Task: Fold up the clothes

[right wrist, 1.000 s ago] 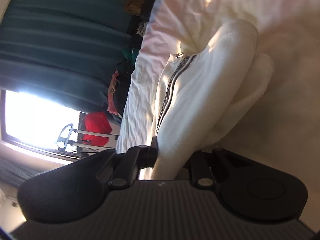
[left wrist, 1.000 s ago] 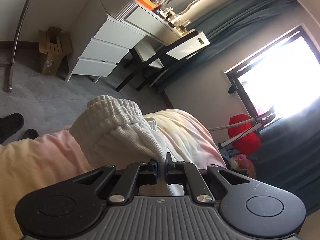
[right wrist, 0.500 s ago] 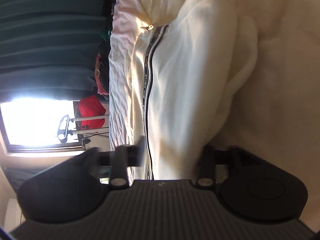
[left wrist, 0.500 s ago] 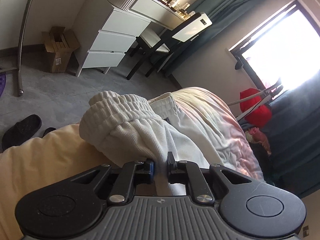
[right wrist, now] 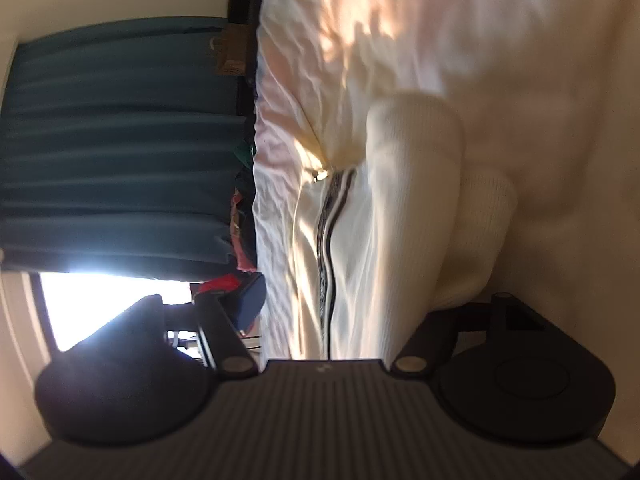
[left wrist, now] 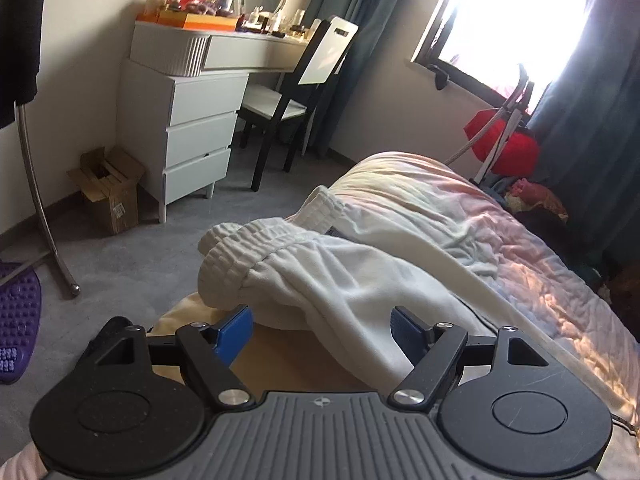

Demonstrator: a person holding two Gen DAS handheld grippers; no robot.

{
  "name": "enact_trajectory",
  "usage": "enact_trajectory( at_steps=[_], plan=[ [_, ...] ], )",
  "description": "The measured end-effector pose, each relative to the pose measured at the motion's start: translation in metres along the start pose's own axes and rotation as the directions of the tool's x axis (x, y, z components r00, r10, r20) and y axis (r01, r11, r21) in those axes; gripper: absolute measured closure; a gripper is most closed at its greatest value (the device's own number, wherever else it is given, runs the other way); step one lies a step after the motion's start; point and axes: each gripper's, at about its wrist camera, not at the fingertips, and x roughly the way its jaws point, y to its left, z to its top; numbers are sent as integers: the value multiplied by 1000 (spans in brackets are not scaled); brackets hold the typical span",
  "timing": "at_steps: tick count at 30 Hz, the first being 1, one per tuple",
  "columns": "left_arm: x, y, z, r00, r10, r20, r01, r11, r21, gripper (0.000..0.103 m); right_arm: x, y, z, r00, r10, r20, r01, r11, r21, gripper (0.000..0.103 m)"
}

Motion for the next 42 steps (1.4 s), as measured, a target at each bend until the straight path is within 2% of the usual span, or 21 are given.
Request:
enact_trajectory(
  at_steps=[1, 3, 7, 11, 15, 16, 18, 21, 23, 24, 28, 30, 32, 34, 38, 40, 42],
  plan=[
    [-4, -10, 0, 1000, -12, 15, 12, 1000, 13, 24, 1, 2, 3, 1000, -13, 13, 13, 999, -34, 48],
    [-8, -33, -1, 998, -37, 44, 35, 998, 44, 23, -3, -1, 6, 999, -31, 42, 32, 999, -31, 52],
    [-3, -93, -15, 990, -125, 59, 119, 988, 98, 22, -6, -7, 12, 998, -29, 61, 29, 1000, -2, 52],
    [22, -159, -49, 977, -215, -7, 213, 963, 166, 21, -5, -4, 14, 999, -32, 42, 34, 998, -50, 52],
    [54, -203, -87, 950, -295, -101, 308, 938, 159, 20, 0, 4, 14, 997, -60, 44, 65, 991, -117, 52],
    [61, -211, -96, 948, -295, -114, 312, 935, 169, 20, 2, 7, 14, 997, -69, 45, 74, 987, -144, 52],
    [72, -226, -115, 956, -270, -117, 290, 930, 227, 20, 6, 14, 13, 994, -96, 54, 105, 972, -209, 52],
    [80, -239, -140, 972, -227, -60, 233, 898, 375, 20, 10, 20, 11, 989, -130, 68, 144, 949, -280, 56],
    [85, -247, -156, 984, -176, -2, 157, 869, 469, 20, 11, 20, 10, 986, -149, 74, 164, 937, -307, 57],
    [90, -250, -162, 989, -148, 7, 125, 857, 499, 20, 12, 21, 9, 984, -158, 77, 174, 931, -321, 59],
    [110, -249, -176, 994, -105, -37, 109, 838, 535, 19, 14, 21, 8, 977, -194, 91, 214, 902, -374, 76],
    [113, -249, -180, 993, -106, -50, 116, 808, 578, 13, 16, 23, 6, 971, -215, 102, 238, 882, -406, 83],
    [117, -249, -183, 992, -108, -62, 124, 779, 615, 10, 18, 29, 1, 963, -240, 121, 268, 849, -454, 86],
    [118, -247, -183, 991, -115, -70, 134, 778, 614, 9, 17, 38, -5, 956, -253, 149, 293, 807, -513, 88],
    [117, -245, -180, 989, -122, -80, 145, 782, 607, 9, 11, 66, -28, 942, -234, 242, 336, 662, -669, 89],
    [116, -246, -176, 989, -123, -84, 148, 785, 602, 9, 5, 85, -49, 934, -193, 301, 357, 543, -760, 89],
    [115, -246, -173, 988, -124, -88, 152, 789, 595, 9, -2, 105, -81, 933, -114, 340, 357, 380, -853, 89]
  ],
)
